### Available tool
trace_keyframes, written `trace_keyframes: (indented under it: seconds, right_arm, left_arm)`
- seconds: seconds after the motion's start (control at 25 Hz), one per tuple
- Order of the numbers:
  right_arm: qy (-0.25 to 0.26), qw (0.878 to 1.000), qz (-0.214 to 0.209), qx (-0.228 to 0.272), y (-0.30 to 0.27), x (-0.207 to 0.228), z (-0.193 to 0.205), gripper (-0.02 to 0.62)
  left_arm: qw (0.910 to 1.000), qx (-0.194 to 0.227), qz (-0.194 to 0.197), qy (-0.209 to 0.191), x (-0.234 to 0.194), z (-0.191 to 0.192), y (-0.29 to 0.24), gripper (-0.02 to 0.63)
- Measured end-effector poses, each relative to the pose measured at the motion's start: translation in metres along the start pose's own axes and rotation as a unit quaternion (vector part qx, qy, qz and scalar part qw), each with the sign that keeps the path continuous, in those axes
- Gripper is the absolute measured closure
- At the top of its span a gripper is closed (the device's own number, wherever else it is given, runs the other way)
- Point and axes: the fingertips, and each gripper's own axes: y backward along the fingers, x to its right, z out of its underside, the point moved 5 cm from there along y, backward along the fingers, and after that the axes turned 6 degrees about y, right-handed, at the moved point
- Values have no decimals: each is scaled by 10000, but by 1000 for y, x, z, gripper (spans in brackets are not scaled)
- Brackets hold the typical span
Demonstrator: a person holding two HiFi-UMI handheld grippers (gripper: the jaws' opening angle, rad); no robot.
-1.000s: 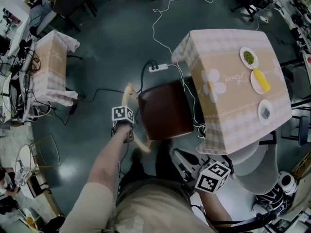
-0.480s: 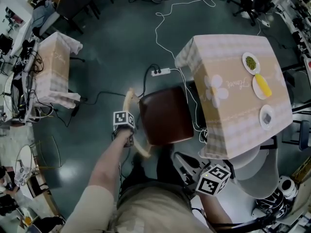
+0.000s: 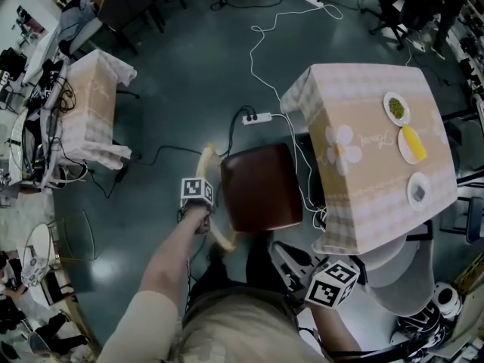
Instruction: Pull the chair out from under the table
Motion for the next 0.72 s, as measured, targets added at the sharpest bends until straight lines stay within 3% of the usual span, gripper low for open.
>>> trace_keyframes:
  seconds: [0.72]
  right_arm:
    - [-10, 9999, -98, -31, -5, 0, -4, 584]
  left_arm:
    - [9998, -163, -91, -105, -1, 1, 6, 454]
